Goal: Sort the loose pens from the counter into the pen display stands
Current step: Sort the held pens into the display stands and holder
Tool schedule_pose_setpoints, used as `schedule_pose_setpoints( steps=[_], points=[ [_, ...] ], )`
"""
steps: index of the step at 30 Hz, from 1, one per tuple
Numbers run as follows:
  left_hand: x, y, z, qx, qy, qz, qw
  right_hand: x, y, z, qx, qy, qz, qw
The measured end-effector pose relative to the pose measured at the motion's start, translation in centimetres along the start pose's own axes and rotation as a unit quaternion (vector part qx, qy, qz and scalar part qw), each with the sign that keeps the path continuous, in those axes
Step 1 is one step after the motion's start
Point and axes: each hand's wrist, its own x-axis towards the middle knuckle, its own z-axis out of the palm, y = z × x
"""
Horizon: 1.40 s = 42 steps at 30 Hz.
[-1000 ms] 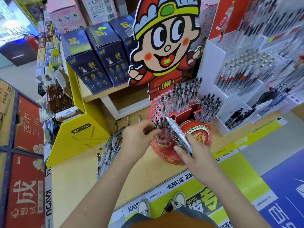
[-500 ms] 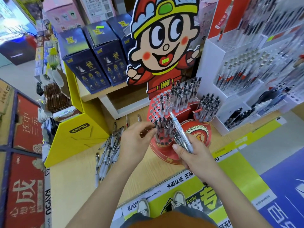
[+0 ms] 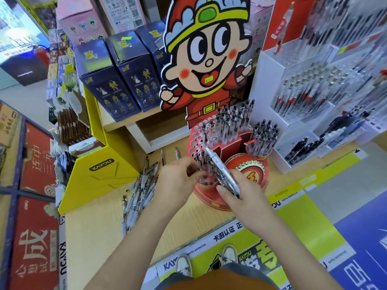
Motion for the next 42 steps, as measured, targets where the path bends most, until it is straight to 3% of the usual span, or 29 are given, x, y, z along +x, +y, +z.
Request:
schedule_pose_setpoints(
  steps=[3, 5, 7, 9, 11, 14, 16, 20, 24, 28, 31, 34, 39, 42],
  points=[
    [-0.2, 0.7, -1.1, 0.002, 0.023, -0.020, 1.000, -0.1, -0.6, -0.3, -0.090, 0.008, -0.023, 0.996],
    [-0.9, 1.9, -2.1, -0.141, 0.056, -0.073, 0.986, -0.2, -0.9, -0.4, -0.136, 0.021, -0.036, 0.990],
    [-1.1, 3.6, -2.5, -0.327, 0.006, -0.135, 0.935, -0.2, -1.0, -0.5, -0.163, 0.039, -0.054, 0.984],
    [-1.1, 4.5, -2.1, -0.386, -0.035, -0.154, 0.909, -0.4, -0.9, -0.4, -0.178, 0.041, -0.071, 0.981],
    [-1.0, 4.9, -1.7, -0.413, -0.030, -0.164, 0.895, -0.5, -1.0, -0.3, -0.164, 0.035, -0.067, 0.984],
    [-1.0, 4.9, -1.5, -0.448, -0.036, -0.166, 0.878, -0.7, -1.1, -0.6, -0.019, 0.007, -0.010, 1.000],
    [-1.0, 5.1, -1.6, -0.448, -0.056, -0.154, 0.879, -0.9, -1.3, -1.2, 0.116, -0.038, 0.043, 0.992],
    [-0.5, 6.3, -1.3, -0.448, -0.105, -0.127, 0.879, -1.4, -1.2, -3.0, 0.378, -0.115, 0.147, 0.907],
    [-0.2, 8.6, -0.6, -0.453, -0.113, -0.096, 0.879, -1.4, 0.1, -5.0, 0.413, -0.129, 0.192, 0.881],
    [0.4, 9.9, -0.4, -0.490, -0.047, -0.080, 0.867, -0.8, 0.9, -6.4, 0.455, -0.125, 0.170, 0.865],
    [1.8, 9.8, -1.4, -0.540, 0.006, -0.088, 0.837, -0.5, 1.1, -7.3, 0.500, -0.106, 0.170, 0.842],
    [3.3, 10.0, -2.6, -0.560, 0.005, -0.091, 0.824, 0.0, 1.3, -7.8, 0.487, -0.070, 0.161, 0.856],
    [4.9, 12.0, -1.5, -0.470, -0.036, -0.053, 0.880, 0.5, 1.8, -9.2, 0.372, 0.047, 0.173, 0.911],
    [6.1, 14.3, -0.2, -0.458, -0.046, -0.014, 0.887, 0.5, 3.9, -11.5, 0.333, 0.101, 0.171, 0.922]
  ],
)
